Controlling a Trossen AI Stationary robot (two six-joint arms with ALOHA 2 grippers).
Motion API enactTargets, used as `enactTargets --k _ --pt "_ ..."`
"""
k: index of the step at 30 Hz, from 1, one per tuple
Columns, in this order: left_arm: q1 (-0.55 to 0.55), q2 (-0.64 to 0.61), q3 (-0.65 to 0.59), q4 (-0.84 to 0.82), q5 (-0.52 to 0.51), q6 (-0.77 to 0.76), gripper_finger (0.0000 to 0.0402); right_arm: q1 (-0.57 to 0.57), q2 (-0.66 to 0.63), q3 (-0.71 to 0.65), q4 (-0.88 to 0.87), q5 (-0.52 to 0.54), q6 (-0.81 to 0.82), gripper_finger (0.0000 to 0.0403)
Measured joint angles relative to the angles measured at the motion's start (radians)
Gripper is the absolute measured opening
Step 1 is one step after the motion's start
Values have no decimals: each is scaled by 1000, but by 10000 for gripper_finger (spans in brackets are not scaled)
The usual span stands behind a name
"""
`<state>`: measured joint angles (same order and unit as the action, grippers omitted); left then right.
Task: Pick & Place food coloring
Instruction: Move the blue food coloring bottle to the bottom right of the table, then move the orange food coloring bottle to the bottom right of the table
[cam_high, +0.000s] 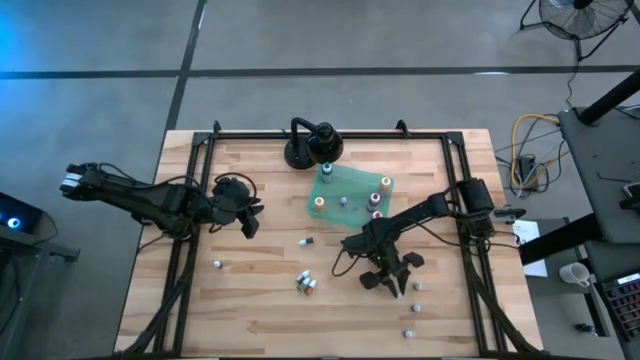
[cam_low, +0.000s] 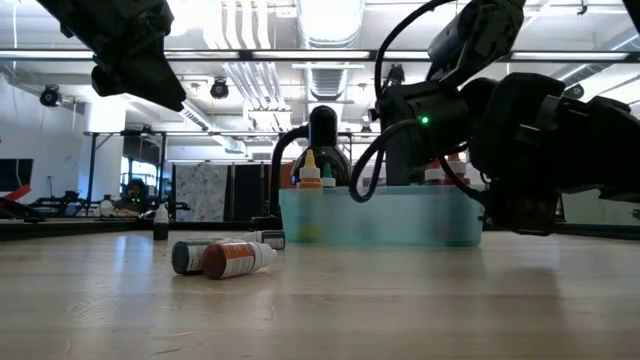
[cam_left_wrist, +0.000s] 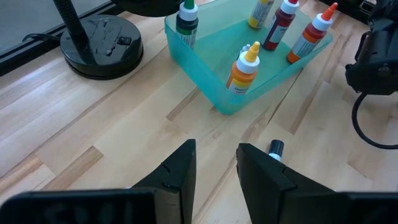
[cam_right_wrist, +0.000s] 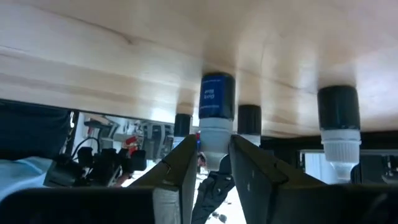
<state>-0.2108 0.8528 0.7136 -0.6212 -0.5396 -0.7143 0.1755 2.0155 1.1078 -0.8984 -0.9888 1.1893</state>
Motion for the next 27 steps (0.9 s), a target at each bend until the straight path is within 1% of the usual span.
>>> enactTargets --k 7,11,16,20,23,27 --pt "0 0 0 0 0 0 90 -7 0 29 3 62 -24 88" --pt "0 0 0 0 0 0 90 -6 -2 57 2 136 -34 97" --pt "0 0 0 0 0 0 90 -6 -3 96 7 191 -45 114" --pt "0 0 0 0 0 0 90 -6 -3 120 13 278 -49 133" --pt "0 0 0 0 0 0 90 -6 -3 140 16 363 -49 150" --pt "0 0 0 0 0 0 90 -6 -3 186 37 513 -71 174"
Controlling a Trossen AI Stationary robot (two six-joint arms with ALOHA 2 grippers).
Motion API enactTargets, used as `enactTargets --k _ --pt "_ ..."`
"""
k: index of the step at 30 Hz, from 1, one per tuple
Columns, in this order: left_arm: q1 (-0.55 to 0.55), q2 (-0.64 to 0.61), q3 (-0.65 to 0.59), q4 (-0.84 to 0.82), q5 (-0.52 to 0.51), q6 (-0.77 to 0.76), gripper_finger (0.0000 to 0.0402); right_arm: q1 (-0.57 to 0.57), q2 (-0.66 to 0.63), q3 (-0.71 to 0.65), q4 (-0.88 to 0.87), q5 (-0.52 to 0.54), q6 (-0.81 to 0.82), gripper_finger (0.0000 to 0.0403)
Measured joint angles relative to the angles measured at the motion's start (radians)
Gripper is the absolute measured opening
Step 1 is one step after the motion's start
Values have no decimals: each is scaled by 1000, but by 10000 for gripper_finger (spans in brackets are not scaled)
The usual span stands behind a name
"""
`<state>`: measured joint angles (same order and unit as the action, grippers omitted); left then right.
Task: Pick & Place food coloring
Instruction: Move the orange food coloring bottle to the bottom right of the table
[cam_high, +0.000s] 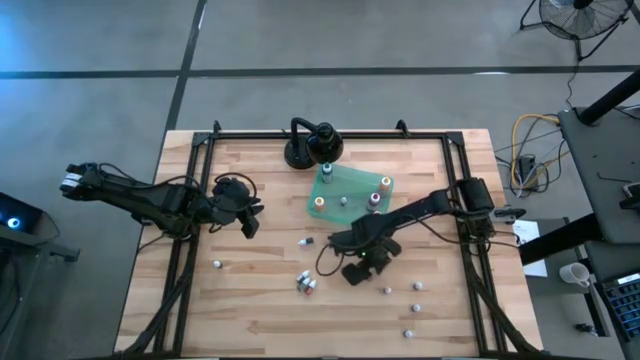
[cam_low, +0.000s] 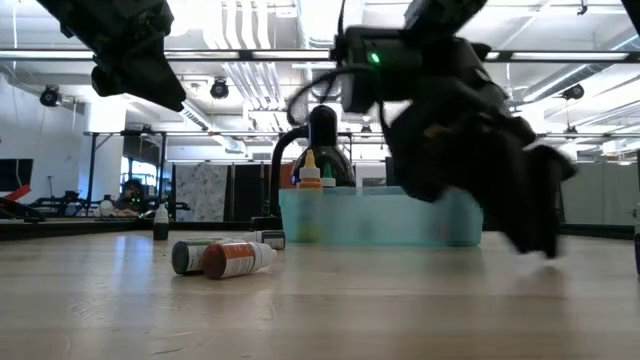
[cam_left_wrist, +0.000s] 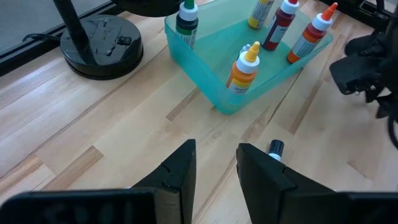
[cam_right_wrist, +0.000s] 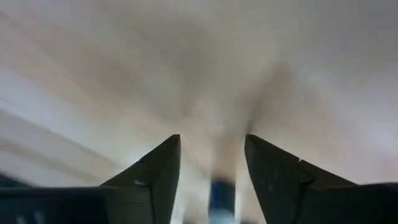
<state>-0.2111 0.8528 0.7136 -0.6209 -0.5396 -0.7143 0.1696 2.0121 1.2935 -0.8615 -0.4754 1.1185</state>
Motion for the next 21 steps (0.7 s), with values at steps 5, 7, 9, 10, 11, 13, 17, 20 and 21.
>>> enactTargets --k 5,7,9,10,11,13,17,20,21 --pt "0 0 0 0 0 0 90 0 0 95 78 171 -151 193" --pt "0 0 0 0 0 0 90 0 0 134 121 194 -266 195" --pt "0 0 0 0 0 0 90 1 0 171 163 229 -396 194" --pt "0 0 0 0 0 0 90 2 0 189 184 246 -458 193" --pt "0 0 0 0 0 0 90 2 0 206 205 265 -510 192" --pt "0 0 0 0 0 0 90 1 0 231 252 299 -600 190" --pt "0 0 0 0 0 0 90 1 -1 241 398 264 -930 190" --pt "0 0 0 0 0 0 90 16 -1 241 445 206 -1244 189" --pt "0 0 0 0 0 0 90 23 -1 241 446 190 -1315 187"
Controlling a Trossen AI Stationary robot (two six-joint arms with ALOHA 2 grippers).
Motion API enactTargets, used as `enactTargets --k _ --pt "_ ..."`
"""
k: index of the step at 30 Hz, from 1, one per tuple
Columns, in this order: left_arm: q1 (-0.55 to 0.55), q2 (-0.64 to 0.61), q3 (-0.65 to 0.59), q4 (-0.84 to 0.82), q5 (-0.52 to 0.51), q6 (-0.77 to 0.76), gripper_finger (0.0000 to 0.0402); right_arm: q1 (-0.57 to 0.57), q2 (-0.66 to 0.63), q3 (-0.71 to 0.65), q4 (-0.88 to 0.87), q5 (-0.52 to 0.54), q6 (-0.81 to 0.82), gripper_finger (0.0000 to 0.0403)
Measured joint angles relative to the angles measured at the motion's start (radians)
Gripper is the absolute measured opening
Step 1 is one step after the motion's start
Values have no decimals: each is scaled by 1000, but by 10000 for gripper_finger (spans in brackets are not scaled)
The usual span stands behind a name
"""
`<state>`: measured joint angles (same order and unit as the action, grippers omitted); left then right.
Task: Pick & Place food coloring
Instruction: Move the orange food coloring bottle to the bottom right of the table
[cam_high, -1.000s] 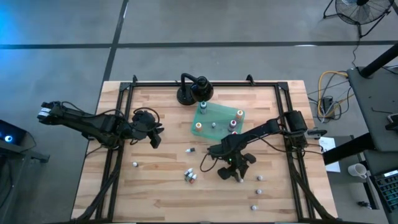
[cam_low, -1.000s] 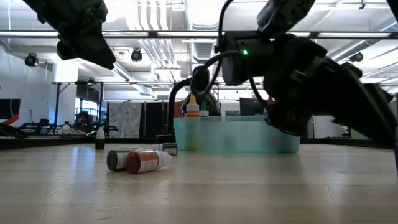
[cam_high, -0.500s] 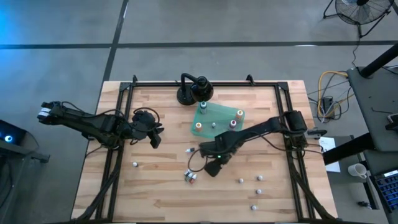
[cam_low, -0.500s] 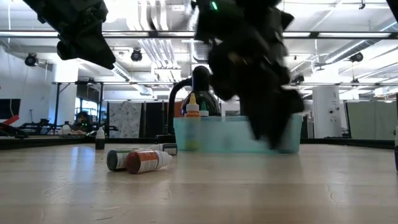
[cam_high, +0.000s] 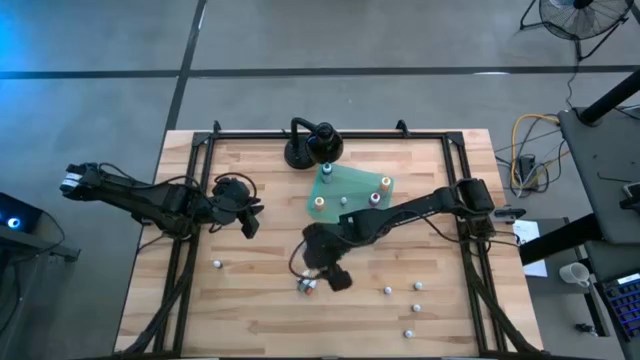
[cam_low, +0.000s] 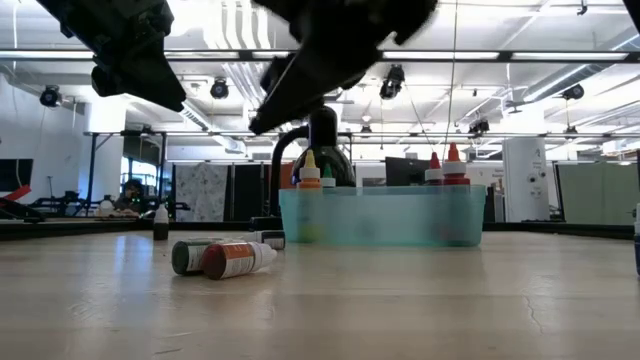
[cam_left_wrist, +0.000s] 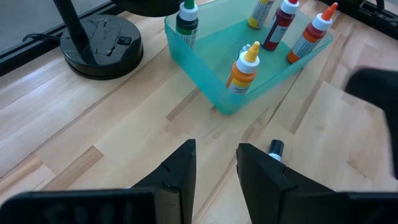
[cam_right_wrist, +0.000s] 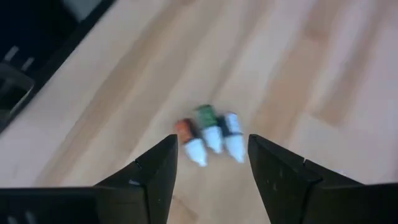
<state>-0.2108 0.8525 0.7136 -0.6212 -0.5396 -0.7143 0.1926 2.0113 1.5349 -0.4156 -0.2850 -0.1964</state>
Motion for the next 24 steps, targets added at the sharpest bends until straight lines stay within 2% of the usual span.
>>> enactTargets --k 2,5,8,12,24 --pt "0 0 0 0 0 0 90 16 0 0 -3 -3 -70 185" --pt "0 0 0 0 0 0 90 28 0 0 -3 3 -60 181" --pt "0 0 0 0 0 0 90 35 0 -2 -2 54 -34 180" --pt "0 0 0 0 0 0 90 48 2 -14 26 75 -100 182" --pt "0 0 0 3 0 0 90 61 128 30 77 75 -73 182"
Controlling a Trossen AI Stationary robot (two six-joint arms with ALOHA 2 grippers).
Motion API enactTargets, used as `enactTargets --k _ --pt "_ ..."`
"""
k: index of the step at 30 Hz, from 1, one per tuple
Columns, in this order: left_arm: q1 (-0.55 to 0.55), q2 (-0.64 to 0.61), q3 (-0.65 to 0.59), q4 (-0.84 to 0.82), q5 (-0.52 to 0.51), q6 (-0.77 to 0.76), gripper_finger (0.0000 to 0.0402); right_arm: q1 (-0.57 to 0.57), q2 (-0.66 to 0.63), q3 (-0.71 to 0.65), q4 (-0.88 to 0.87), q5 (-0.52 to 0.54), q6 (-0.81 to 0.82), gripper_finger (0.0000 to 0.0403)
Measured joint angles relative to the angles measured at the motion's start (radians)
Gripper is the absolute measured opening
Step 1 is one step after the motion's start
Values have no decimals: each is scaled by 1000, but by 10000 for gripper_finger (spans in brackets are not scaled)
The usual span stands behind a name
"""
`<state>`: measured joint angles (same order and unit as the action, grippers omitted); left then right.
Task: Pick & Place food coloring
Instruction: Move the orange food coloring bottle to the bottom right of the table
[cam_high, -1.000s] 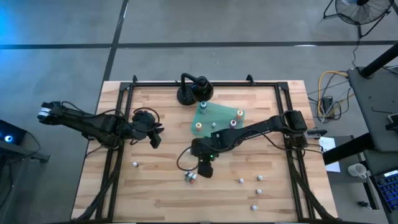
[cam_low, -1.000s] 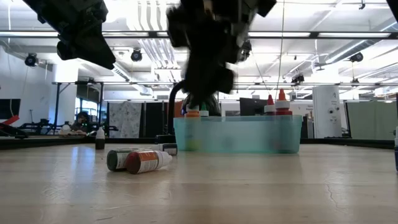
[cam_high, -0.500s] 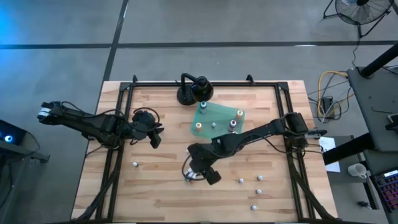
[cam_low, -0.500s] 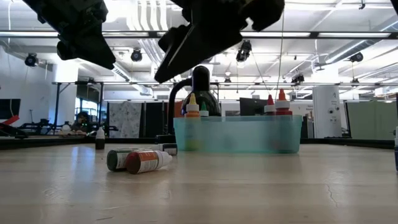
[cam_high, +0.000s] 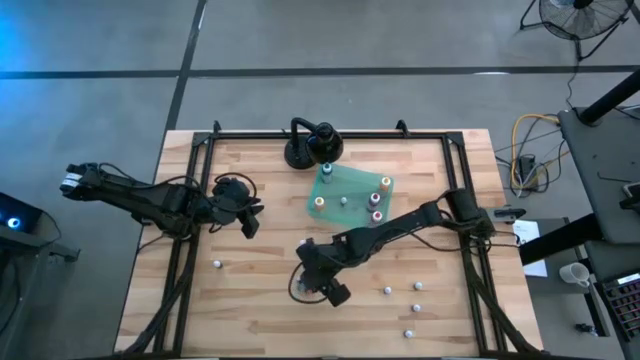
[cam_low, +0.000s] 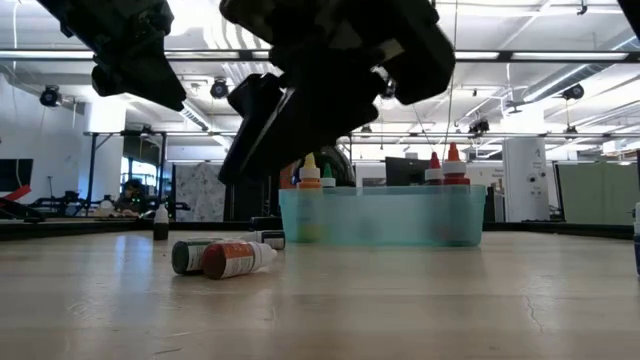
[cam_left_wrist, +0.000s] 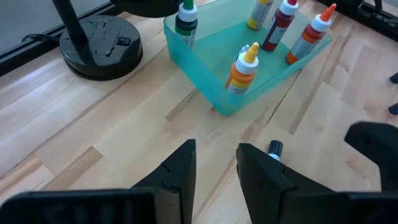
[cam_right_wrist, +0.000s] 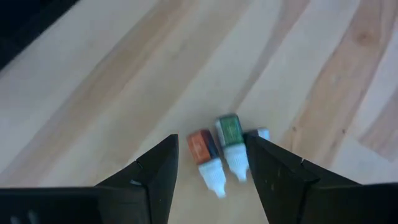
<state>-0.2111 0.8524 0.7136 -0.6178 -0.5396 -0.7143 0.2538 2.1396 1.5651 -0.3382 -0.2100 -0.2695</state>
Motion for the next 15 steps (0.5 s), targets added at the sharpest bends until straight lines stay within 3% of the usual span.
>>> enactTargets --k 15 --pt "0 0 0 7 0 0 90 16 7 -37 -10 50 -127 180"
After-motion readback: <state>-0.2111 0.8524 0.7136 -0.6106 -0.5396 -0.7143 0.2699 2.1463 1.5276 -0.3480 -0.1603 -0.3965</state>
